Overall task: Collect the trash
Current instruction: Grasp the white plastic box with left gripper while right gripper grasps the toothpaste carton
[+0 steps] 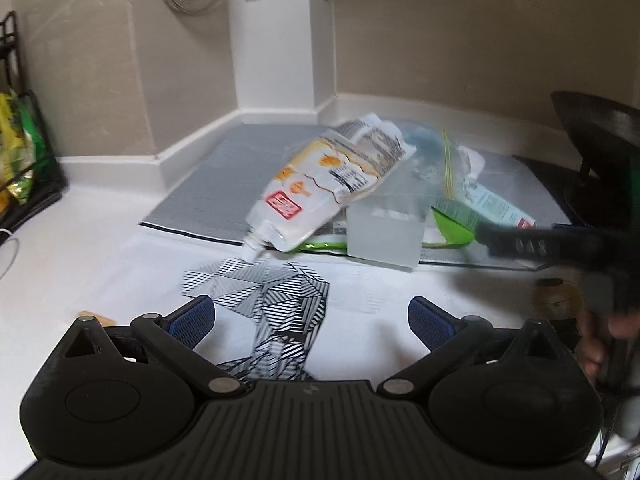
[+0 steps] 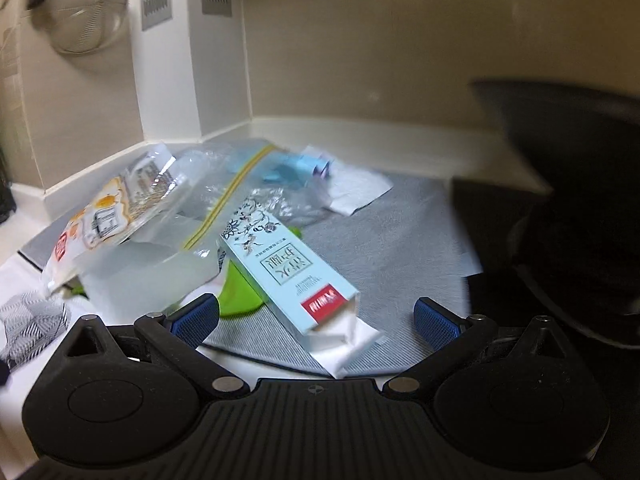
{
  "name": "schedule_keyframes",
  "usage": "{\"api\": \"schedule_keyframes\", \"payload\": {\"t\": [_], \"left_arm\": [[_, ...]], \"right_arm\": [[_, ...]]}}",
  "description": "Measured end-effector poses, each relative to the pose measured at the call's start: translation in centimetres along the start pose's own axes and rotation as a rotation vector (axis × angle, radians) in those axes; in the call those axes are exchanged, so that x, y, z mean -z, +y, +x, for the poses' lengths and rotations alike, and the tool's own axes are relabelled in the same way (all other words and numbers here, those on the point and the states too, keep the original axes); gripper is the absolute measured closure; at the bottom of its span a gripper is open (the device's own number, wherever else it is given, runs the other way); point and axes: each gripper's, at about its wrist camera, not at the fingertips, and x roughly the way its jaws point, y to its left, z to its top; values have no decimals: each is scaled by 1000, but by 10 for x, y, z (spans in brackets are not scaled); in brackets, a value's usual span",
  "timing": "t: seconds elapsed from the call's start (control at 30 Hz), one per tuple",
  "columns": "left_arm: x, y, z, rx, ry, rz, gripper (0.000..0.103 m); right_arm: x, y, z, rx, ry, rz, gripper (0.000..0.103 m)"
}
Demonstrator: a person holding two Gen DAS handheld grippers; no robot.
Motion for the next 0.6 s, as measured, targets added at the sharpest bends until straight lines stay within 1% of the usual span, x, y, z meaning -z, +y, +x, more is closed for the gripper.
{"api": "schedule_keyframes", "payload": {"t": [0.07,0.1,0.17,0.2,0.23,0.27,0.3,0.33,0.37,0.43,0.53,0.6], "left_arm": [[0,-1,10,-4,18,-20,0],[0,-1,13,2,26,-29,0],[-3,-3,21,14,36,-42,0],[-7,-5,25,17,38,-42,0],[-11,-8,29,18,38,-36,0],[-16,-12,33,19,38,-24,0],[-20,-17,37,16,37,-11,0],[-25,-23,42,11,37,1,0],[-28,-29,46,12,38,11,0],[-35,-40,57,27,51,30,0],[-43,-56,73,32,72,45,0],[-47,-63,82,21,83,41,0]], "right_arm": [[-6,-4,12,-30,34,28,0],[-7,-6,14,-51,23,40,1],[-6,-9,12,-95,-18,59,14],[-5,-9,12,-84,-18,62,34],[-5,-10,12,-66,-13,66,48],[-5,-11,13,-52,-8,75,53],[-4,-13,14,-45,-2,86,62],[-5,-17,14,-46,2,101,61],[-4,-21,14,-65,5,118,61],[-4,-26,15,-89,8,138,61],[-4,-28,15,-112,10,148,61],[-4,-30,15,-126,10,157,61]]}}
